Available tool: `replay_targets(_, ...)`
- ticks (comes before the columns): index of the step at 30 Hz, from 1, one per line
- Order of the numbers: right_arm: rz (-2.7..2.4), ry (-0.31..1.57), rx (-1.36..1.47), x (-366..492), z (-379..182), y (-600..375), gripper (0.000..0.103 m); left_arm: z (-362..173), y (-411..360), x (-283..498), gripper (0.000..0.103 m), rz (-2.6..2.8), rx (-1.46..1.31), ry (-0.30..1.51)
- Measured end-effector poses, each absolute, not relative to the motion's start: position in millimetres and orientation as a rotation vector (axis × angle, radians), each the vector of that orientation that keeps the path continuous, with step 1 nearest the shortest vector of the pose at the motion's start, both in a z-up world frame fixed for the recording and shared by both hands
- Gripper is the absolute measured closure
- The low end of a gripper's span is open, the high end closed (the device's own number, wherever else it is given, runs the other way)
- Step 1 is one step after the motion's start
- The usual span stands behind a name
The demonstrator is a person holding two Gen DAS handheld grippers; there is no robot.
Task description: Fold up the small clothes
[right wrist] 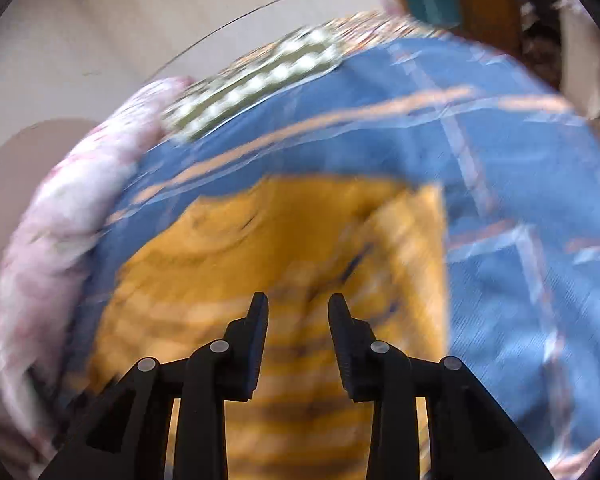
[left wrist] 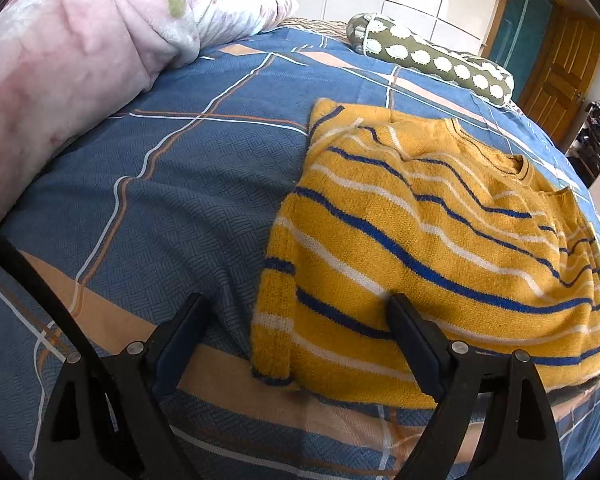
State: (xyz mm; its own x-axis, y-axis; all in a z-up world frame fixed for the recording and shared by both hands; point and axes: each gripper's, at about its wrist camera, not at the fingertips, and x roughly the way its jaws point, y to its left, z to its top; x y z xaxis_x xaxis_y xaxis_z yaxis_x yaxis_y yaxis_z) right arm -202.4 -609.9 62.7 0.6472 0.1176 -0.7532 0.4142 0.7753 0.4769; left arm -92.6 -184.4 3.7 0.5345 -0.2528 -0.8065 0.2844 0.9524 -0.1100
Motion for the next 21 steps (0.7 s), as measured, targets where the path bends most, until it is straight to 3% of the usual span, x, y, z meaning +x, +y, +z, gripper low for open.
replay_targets(3,-0.2,0.913,0.674,-224.8,41.5,-603.3,0.069,3.6,-183.9,-93.6,0.013,-0.318,0.036,0.951)
replay_targets(5,-0.281,0.914,0.669,-244.7,32.0,-613.5,0.076,3.6,-183.1,-94.1,0.013,-0.319,0.033,0.951)
replay_targets(6,-0.308,0.897,0.699,-256.6,30.1,-624.4,0.085,3.6,-182.4,-94.2,0.013,-0.318,0.031,0.951)
replay_targets(7,-0.335,0.881,0.725,-266.4,31.3,-630.5,0.085,3.6,-182.2,-94.0,0.013,-0.318,0.031,0.952)
replay_targets(8,-0.374,0.867,0.738,-275.4,34.7,-634.8,0.079,3.5,-181.8,-93.7,0.013,-0.316,0.031,0.952)
replay_targets(9,-0.433,0.853,0.723,-285.5,40.7,-637.4,0.064,3.6,-181.8,-93.7,0.012,-0.315,0.031,0.952)
replay_targets(10,-0.437,0.829,0.721,-292.1,46.1,-639.8,0.059,3.7,-182.0,-93.7,0.012,-0.314,0.033,0.952)
replay_targets(15,-0.356,0.758,0.795,-307.9,53.9,-639.3,0.046,10.9,-181.4,-103.2,0.013,-0.297,0.051,0.918)
replay_targets(21,-0.329,0.786,0.858,-302.4,24.9,-627.5,0.045,36.3,-185.5,-139.3,0.013,-0.344,0.108,0.791)
